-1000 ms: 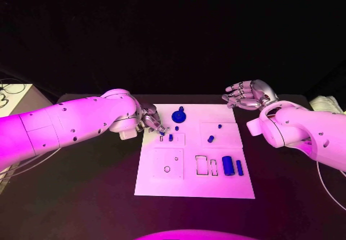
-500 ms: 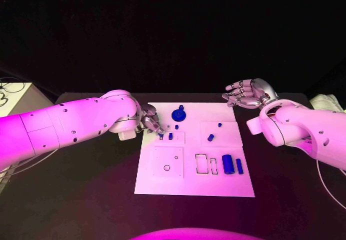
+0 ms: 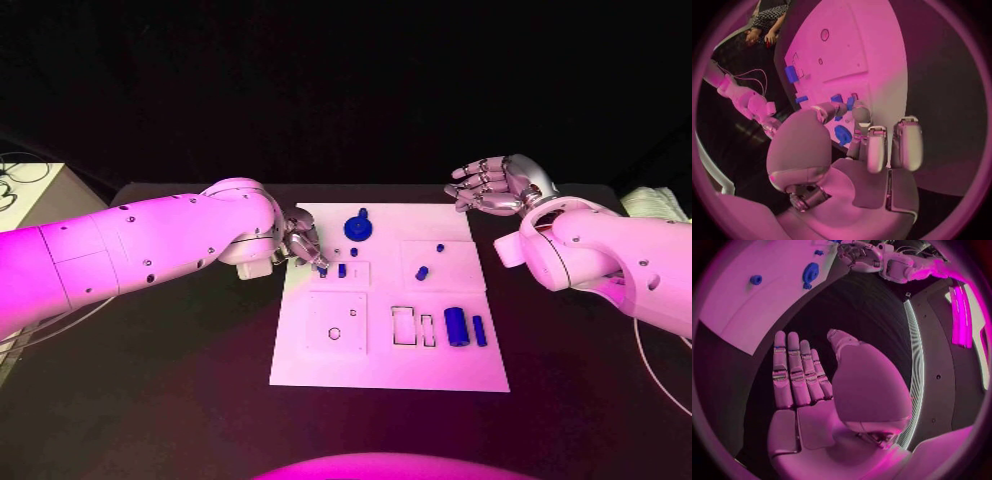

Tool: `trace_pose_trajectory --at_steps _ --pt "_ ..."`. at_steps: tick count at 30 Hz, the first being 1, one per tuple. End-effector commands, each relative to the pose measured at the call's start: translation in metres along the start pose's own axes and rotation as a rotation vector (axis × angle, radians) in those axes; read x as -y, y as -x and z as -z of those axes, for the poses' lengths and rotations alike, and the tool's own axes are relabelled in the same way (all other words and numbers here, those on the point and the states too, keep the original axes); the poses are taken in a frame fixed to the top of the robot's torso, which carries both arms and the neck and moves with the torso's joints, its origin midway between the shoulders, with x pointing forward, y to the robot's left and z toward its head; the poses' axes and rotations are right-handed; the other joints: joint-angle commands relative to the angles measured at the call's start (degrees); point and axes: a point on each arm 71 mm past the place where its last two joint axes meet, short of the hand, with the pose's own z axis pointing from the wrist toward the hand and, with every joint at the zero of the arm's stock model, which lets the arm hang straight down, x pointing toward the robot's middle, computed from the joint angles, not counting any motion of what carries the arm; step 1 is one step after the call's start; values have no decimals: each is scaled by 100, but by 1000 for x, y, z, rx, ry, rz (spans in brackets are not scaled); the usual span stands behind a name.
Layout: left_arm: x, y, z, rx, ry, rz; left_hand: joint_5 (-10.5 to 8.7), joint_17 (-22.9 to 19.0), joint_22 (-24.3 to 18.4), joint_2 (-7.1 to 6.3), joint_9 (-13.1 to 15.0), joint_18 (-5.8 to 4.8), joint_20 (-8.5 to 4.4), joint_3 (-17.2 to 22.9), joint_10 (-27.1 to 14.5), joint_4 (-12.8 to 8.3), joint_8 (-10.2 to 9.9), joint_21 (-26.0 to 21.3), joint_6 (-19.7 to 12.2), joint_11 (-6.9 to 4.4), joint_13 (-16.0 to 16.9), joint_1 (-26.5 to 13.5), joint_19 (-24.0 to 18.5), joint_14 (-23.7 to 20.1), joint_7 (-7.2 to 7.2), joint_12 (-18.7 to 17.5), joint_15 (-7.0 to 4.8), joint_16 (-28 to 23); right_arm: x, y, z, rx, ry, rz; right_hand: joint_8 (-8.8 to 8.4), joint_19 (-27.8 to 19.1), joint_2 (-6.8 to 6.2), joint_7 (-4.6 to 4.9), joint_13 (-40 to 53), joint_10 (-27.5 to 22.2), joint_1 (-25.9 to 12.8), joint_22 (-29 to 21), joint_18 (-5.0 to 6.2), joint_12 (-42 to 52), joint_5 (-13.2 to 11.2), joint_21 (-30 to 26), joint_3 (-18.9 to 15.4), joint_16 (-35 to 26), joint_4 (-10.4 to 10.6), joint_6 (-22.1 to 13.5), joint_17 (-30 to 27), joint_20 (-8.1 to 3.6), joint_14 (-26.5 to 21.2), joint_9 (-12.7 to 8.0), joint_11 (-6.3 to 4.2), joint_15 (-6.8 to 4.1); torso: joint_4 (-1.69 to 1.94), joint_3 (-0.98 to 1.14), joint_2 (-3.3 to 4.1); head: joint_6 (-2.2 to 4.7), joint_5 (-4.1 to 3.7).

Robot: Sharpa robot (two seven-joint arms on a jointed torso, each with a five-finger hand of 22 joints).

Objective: Assemble the parts on the task board

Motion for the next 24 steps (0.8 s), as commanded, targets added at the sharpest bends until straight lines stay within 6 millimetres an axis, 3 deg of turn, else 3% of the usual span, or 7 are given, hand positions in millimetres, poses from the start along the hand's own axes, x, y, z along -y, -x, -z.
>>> trace_pose_trajectory --at_steps 1,24 --pt "1 -2 0 -16 -4 -14 13 1510 124 40 9 -73 -21 1192 19 -1234 27 26 29 -22 10 -5 27 606 -4 38 -49 20 -1 -1 0 -15 11 1 20 4 39 262 -5 1 -4 -5 32 26 35 6 12 -20 -4 -24 -6 20 -5 -5 24 4 3 -1 2 -6 -3" --pt "0 -2 1 -20 6 -25 11 1510 116 37 9 -71 -23 1196 20 -1246 26 23 34 -24 6 -6 21 606 -6 35 -51 20 -1 -1 1 -13 10 1 29 10 39 260 -28 -2 -13 -32 32 42 46 8 9 -25 -6 -25 -7 19 0 -11 24 3 2 -4 -2 -26 -1"
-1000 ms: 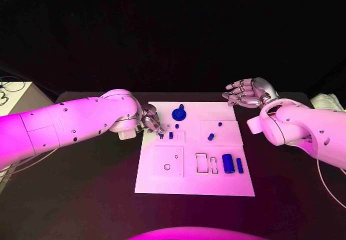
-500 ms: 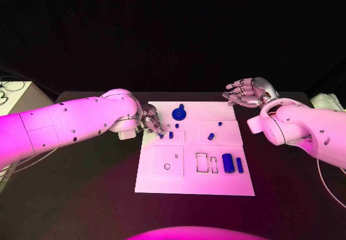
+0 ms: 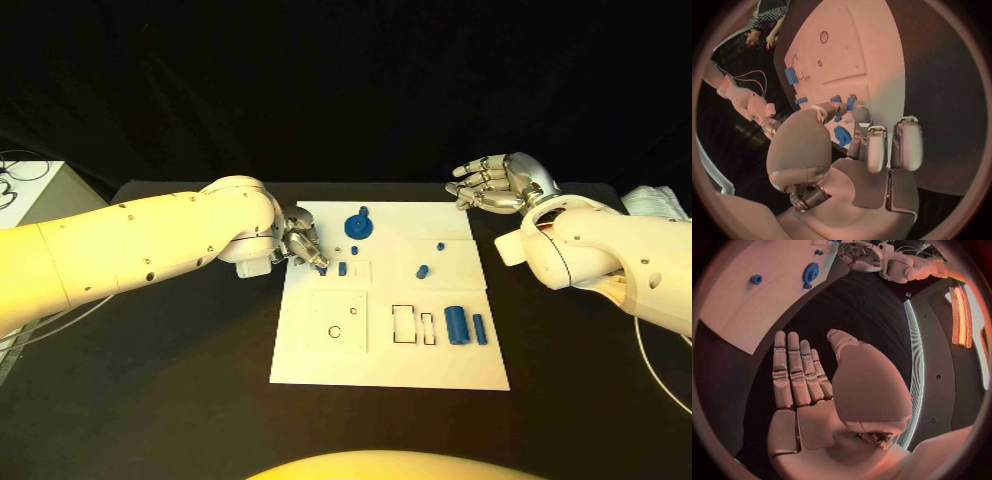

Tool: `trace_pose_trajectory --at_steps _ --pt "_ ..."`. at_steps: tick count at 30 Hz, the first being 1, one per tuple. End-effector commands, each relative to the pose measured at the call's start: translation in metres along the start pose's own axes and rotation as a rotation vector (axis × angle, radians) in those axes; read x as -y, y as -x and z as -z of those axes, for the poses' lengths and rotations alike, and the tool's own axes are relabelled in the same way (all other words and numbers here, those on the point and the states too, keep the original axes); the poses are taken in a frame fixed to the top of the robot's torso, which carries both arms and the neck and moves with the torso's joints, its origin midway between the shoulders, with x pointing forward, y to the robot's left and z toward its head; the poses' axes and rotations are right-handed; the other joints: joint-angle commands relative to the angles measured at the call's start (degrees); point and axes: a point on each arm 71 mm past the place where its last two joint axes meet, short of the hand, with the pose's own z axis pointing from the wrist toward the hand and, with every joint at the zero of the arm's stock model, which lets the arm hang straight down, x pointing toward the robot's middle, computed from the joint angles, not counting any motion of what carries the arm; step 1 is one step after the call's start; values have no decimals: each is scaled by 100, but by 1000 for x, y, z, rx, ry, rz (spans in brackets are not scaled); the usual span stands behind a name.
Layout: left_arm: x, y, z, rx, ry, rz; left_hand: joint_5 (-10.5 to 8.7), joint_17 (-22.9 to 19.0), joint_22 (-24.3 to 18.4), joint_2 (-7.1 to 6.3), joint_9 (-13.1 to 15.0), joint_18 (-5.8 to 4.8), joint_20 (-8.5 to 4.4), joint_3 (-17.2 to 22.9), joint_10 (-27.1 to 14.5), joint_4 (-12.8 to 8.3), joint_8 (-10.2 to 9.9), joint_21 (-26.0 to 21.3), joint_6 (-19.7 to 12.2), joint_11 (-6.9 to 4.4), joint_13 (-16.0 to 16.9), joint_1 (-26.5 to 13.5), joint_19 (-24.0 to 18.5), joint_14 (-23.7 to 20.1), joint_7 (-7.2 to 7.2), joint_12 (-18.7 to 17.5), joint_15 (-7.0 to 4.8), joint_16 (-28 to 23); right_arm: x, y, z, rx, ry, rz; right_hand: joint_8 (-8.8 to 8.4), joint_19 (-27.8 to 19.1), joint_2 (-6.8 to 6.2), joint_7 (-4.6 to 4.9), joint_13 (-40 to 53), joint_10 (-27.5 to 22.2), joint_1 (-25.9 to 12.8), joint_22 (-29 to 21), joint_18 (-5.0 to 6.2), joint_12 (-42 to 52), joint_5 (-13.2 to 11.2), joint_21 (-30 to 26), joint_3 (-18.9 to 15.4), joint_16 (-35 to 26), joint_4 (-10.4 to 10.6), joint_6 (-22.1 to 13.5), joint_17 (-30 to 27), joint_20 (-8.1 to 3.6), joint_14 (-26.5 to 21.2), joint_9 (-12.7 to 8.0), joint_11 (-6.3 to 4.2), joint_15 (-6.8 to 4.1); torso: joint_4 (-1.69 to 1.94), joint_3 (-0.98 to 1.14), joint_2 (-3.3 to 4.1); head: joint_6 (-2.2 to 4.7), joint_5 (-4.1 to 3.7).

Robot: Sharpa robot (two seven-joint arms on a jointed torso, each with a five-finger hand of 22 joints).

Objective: Assemble the parts on the task board

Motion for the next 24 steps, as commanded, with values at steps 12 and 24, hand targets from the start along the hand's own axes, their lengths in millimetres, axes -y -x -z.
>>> trace_pose_trajectory --at_steps 12,24 --pt "0 -1 0 -13 3 -16 15 1510 117 38 1 -71 -23 1196 21 -1246 14 23 43 -26 2 -6 21 606 -15 35 -51 21 -1 -1 0 -13 11 1 29 11 39 260 -5 -2 -13 -5 32 20 13 8 9 -25 -6 -25 -8 19 0 -5 24 3 3 0 2 -10 2" --pt "1 -2 0 -15 -1 -16 14 1510 124 37 1 -72 -26 1204 31 -1261 11 26 51 -28 18 -9 24 606 -18 44 -53 21 -1 -1 0 -12 10 2 29 11 39 260 -5 -2 -13 -5 32 20 13 8 9 -25 -6 -25 -8 19 0 -5 24 3 2 3 -2 -20 -7"
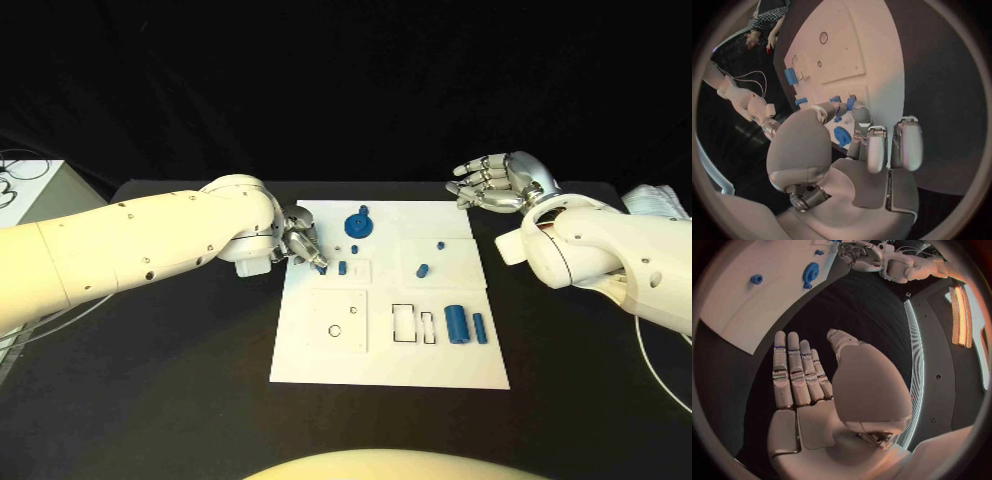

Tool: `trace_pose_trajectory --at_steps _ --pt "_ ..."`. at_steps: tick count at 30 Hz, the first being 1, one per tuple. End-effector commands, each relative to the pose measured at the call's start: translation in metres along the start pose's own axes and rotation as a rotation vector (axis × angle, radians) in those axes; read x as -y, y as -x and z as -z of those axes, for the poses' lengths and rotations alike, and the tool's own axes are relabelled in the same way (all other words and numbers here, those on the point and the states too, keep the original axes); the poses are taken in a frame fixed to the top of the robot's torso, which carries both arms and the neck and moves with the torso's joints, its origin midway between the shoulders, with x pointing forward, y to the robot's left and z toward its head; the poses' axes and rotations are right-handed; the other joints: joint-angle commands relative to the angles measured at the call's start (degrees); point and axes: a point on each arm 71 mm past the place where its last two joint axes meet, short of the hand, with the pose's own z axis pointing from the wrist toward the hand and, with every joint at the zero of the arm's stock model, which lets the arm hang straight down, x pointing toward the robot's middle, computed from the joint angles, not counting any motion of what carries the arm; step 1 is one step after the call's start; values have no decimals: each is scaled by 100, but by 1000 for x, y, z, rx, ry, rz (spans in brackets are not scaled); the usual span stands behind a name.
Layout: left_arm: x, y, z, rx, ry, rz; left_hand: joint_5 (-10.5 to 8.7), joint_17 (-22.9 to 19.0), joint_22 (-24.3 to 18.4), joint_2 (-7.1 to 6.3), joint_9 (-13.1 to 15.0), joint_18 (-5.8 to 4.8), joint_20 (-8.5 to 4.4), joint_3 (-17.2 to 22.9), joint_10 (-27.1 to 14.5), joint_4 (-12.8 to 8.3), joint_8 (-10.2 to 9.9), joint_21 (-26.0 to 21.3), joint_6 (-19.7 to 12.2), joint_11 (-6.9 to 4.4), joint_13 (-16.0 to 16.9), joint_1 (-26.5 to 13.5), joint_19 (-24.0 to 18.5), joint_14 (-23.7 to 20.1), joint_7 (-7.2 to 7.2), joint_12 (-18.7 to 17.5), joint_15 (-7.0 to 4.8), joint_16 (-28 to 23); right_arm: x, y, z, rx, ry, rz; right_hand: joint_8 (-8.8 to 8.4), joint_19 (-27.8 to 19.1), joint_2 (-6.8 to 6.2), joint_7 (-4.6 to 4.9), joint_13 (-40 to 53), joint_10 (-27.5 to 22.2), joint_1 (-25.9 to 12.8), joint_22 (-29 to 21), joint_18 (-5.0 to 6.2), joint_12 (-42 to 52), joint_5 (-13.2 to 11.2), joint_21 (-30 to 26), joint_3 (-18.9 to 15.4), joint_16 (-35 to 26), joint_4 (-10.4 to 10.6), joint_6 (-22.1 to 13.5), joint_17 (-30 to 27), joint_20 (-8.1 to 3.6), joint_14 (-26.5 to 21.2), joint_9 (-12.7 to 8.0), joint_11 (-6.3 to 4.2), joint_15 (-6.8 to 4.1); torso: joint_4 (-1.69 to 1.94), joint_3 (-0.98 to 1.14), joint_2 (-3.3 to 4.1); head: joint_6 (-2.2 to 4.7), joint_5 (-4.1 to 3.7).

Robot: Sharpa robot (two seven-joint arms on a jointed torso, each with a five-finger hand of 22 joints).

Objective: Assemble the parts on the task board

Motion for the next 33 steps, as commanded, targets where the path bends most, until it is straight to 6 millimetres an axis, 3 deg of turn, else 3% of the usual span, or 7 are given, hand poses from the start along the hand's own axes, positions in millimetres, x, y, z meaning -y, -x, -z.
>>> trace_pose_trajectory --at_steps 1,33 --pt "1 -2 0 -14 -2 -12 27 1510 125 38 8 -72 -26 1220 22 -1245 12 26 37 -38 5 -7 25 606 -3 20 -53 20 -1 -1 0 -12 11 2 29 11 39 260 -6 -2 -14 -6 32 20 14 8 9 -25 -6 -25 -8 19 0 -6 23 3 8 2 -6 -12 -2" --pt "2 -3 -1 -27 0 -19 26 1510 124 38 7 -72 -29 1228 29 -1258 7 26 47 -39 10 -16 22 606 -4 22 -55 20 -1 -2 0 -15 12 2 29 11 39 260 -6 -2 -14 -6 32 20 14 8 9 -25 -6 -25 -8 19 0 -6 23 3 -2 3 -2 -20 15"
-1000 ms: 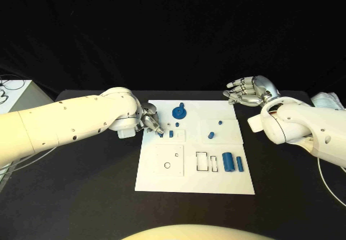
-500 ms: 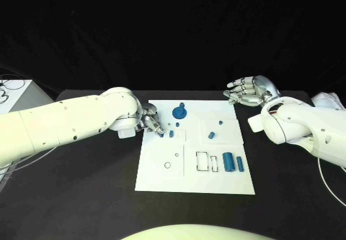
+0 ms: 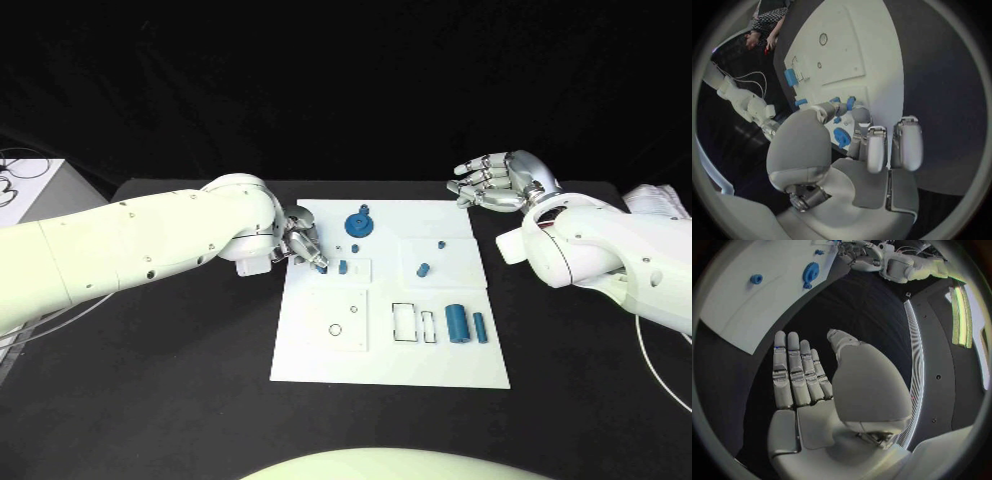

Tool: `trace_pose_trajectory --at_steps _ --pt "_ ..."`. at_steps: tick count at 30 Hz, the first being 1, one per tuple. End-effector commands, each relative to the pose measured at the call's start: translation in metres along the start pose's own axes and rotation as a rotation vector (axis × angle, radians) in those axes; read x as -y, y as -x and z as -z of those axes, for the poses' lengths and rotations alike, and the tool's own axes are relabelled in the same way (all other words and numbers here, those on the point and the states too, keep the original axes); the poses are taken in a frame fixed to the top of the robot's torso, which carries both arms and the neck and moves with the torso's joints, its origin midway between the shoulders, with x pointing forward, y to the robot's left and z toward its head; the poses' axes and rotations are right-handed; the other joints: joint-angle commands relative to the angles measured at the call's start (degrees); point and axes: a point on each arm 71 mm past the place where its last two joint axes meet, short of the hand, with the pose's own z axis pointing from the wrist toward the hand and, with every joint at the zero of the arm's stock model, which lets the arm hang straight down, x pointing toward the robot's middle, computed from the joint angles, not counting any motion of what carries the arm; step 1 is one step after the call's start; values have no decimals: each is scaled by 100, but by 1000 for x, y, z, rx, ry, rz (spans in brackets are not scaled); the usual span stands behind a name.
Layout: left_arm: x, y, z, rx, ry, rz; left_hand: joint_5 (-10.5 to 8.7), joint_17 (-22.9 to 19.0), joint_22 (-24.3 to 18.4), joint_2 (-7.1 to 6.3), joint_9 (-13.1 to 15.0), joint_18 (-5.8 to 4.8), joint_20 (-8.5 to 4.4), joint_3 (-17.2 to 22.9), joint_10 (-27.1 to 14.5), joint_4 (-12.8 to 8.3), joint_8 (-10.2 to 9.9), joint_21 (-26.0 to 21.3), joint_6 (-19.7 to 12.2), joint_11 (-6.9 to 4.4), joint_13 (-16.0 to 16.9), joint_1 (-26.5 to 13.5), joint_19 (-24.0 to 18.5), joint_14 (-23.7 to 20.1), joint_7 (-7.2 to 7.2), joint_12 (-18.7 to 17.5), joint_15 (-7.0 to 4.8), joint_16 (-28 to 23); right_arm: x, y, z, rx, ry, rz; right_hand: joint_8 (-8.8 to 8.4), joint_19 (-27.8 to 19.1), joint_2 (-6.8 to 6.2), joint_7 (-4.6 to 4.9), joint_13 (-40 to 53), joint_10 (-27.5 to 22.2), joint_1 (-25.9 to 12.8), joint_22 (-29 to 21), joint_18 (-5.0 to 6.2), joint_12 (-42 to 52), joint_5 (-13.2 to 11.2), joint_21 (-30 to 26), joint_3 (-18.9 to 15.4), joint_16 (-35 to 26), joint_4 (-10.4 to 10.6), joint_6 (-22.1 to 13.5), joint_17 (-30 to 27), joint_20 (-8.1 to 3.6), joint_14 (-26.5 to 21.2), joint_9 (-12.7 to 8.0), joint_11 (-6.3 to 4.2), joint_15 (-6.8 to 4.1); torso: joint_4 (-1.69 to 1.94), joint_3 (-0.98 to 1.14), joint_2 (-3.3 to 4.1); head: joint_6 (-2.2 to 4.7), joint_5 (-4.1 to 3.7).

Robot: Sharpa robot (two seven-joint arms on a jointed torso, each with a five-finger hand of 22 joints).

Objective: Assemble the parts on the task board

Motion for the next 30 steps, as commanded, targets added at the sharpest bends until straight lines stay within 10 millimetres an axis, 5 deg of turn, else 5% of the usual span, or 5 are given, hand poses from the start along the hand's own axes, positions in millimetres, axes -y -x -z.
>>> trace_pose_trajectory --at_steps 1,30 --pt "2 -2 -1 -19 -2 -13 10 1506 124 50 4 -72 -29 1228 5 -1258 17 26 51 -20 3 -3 22 585 -8 23 -33 21 -1 -2 0 -15 12 1 29 11 39 260 -7 -2 -13 -6 32 21 14 8 9 -25 -6 -25 -8 19 0 -6 24 3 -2 5 -1 -5 1" --pt "4 -12 -9 -59 23 -39 -2 1506 86 74 1 -64 -30 1229 9 -1242 4 10 53 -15 -3 -39 -5 585 -3 18 -31 21 -1 -2 0 -17 13 1 29 11 39 260 -7 -2 -13 -6 32 21 14 8 9 -25 -6 -25 -8 19 0 -6 24 3 -2 7 5 -59 -18"
